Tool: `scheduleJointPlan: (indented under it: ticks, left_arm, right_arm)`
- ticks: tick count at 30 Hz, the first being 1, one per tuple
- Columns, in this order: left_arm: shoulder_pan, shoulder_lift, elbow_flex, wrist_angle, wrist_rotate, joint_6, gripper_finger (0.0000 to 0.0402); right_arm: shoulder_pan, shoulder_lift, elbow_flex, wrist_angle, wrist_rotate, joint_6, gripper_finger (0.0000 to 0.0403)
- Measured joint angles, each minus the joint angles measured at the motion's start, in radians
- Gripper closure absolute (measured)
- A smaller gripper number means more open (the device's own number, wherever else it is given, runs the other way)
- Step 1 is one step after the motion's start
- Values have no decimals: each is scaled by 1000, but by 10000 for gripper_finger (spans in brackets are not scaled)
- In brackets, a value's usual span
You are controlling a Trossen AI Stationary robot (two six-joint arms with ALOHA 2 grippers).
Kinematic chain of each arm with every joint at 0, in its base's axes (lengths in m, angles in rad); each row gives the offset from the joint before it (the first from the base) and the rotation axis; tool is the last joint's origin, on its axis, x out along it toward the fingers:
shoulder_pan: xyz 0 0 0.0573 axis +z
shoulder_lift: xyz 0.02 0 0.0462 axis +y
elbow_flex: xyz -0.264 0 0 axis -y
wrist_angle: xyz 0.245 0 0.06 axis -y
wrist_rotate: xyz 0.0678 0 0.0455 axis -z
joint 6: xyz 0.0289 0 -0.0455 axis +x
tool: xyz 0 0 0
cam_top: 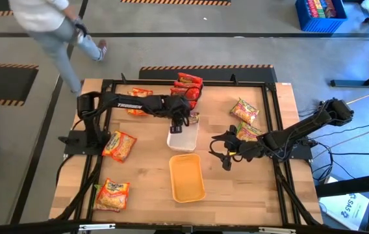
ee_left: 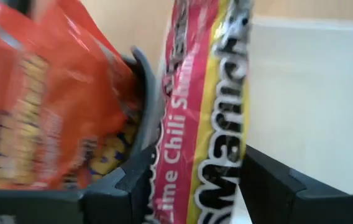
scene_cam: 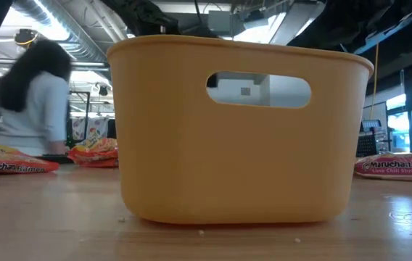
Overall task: Sort Maruchan noodles
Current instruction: Put the green noodle pack into the white bin
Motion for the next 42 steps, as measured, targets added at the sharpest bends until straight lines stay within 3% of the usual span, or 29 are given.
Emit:
scheduleJointPlan:
  ticks: [18,26,32,36,42]
  left_arm:
    - [-5,-131,3,-19,-42,-1,208]
    - [-89,-216,4,-46,-70,-20,208]
    - [-143,-203,5,-47,-6,-62,207]
    - [-166,-165,2,-51,-23,-61,207]
    - [-162,-137,3,-110,2,-31,207]
  right_arm:
    - [0,0,0,0,15,-2,110]
    - [0,0,0,6,26,-2,110]
    - [0,4,0,4,16,1,110]
    - [-10,26,1,16,13,3,110]
    - [-98,94,-1,79,-81,-21,110]
